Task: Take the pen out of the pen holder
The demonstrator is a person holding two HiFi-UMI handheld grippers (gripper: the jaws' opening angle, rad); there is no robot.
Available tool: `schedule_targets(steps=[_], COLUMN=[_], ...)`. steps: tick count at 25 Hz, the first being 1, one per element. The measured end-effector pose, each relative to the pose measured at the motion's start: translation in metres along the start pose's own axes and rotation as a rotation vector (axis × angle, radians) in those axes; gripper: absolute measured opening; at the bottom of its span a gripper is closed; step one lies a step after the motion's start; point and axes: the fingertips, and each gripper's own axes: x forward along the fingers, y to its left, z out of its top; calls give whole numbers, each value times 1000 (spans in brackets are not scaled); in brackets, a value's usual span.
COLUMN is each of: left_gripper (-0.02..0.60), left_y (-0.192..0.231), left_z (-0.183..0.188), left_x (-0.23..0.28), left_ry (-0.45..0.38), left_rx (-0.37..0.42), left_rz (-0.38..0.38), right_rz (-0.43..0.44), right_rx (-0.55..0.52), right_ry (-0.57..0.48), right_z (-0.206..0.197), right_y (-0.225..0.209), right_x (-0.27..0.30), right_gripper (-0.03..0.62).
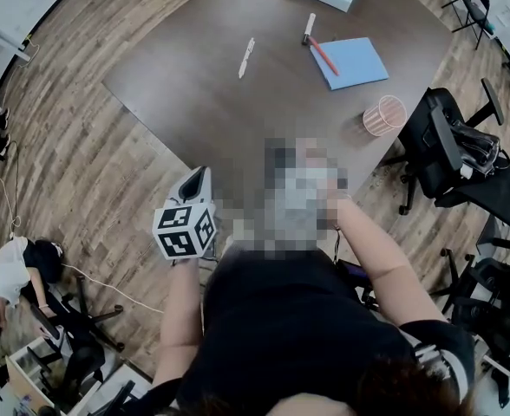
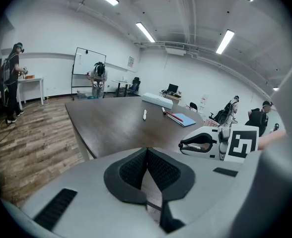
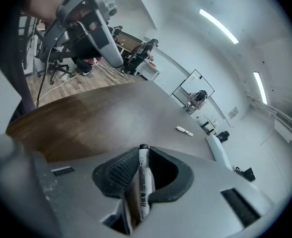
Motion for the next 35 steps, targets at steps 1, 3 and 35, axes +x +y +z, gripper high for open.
schedule_targets(steps=[1,3,35], left_gripper=[28,28,28], left_y=[0,1,-2], left_z=[-2,-5,-10], left_x=[1,2,23], left_ry=[2,6,53], left_rx=[0,0,40], left_rz=[0,0,-33], right_rz=[5,13,-22], right_rx=[3,4,402], right_ry=[6,14,-13], right_z=[-2,-5,-15], right_y=[1,4,-29], right_x=[2,4,-25], right_gripper=[86,87,55])
